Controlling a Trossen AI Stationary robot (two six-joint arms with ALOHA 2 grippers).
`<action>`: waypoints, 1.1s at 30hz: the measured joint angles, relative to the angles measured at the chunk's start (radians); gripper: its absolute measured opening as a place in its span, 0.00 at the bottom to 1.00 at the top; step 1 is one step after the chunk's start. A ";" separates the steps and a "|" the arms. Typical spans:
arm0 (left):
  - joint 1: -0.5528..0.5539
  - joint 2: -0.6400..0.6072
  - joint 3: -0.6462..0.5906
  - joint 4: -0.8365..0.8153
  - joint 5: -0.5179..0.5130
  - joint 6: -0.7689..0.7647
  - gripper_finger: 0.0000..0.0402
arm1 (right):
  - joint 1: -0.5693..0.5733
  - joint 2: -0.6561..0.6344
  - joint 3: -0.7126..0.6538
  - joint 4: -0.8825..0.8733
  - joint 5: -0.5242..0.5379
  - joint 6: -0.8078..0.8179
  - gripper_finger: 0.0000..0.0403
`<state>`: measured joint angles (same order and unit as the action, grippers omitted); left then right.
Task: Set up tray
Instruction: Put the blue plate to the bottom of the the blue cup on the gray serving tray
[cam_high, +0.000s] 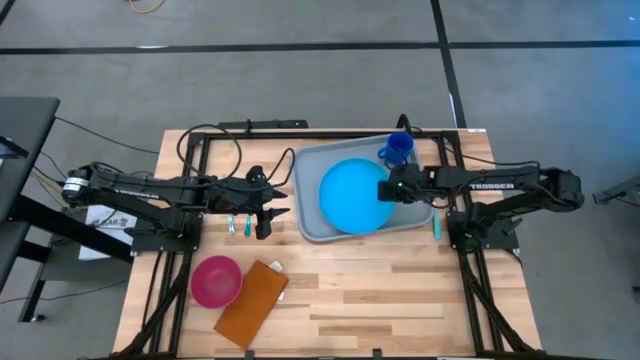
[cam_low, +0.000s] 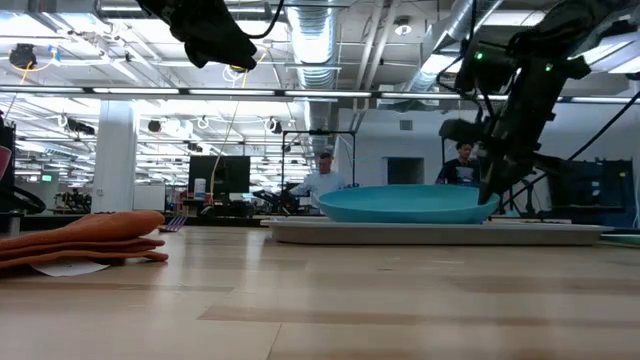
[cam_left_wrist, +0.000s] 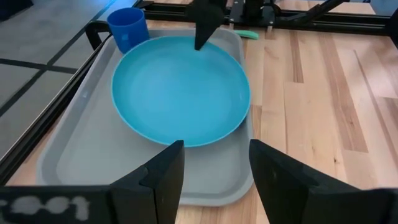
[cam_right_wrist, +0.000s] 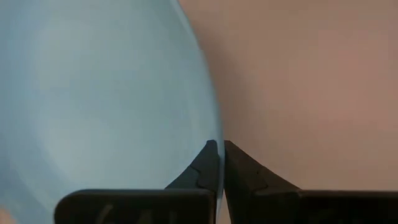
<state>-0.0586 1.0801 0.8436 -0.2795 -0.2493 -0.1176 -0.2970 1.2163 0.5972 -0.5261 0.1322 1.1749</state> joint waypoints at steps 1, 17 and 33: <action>0.000 0.000 0.000 -0.002 0.000 0.000 0.42 | 0.000 0.019 0.000 0.007 -0.001 0.004 0.01; 0.000 0.000 0.000 -0.010 0.000 0.002 0.42 | 0.000 0.129 0.001 0.162 -0.083 -0.132 0.19; 0.000 0.000 0.000 -0.078 0.000 -0.017 0.42 | 0.023 -0.015 0.119 0.113 -0.185 -0.401 0.33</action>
<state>-0.0586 1.0805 0.8436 -0.3572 -0.2491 -0.1350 -0.2742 1.2010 0.7163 -0.4127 -0.0526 0.7738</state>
